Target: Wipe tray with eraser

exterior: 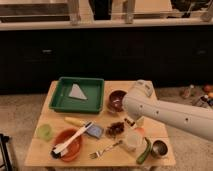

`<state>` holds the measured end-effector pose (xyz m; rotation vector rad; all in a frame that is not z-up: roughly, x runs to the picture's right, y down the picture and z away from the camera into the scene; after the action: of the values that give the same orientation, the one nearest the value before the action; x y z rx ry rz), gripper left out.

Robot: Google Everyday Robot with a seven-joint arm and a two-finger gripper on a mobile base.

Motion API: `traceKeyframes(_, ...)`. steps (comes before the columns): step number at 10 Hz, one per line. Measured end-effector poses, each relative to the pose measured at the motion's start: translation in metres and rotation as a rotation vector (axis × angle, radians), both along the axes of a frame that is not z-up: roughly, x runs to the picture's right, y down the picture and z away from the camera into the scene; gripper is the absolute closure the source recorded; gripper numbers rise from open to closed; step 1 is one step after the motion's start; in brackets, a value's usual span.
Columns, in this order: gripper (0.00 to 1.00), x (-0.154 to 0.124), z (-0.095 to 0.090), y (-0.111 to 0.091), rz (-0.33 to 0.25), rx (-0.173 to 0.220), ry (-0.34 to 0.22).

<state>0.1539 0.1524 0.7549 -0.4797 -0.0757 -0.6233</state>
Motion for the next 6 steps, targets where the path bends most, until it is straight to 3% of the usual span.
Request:
traceKeyframes(2,0.25,0.018,0.008,0.003,-0.007,-0.008,-0.015)
traceKeyframes(5,0.25,0.082,0.025,0.01,-0.015,-0.017,-0.056)
traceKeyframes(6,0.25,0.092,0.029,0.011,-0.019,-0.02,-0.072)
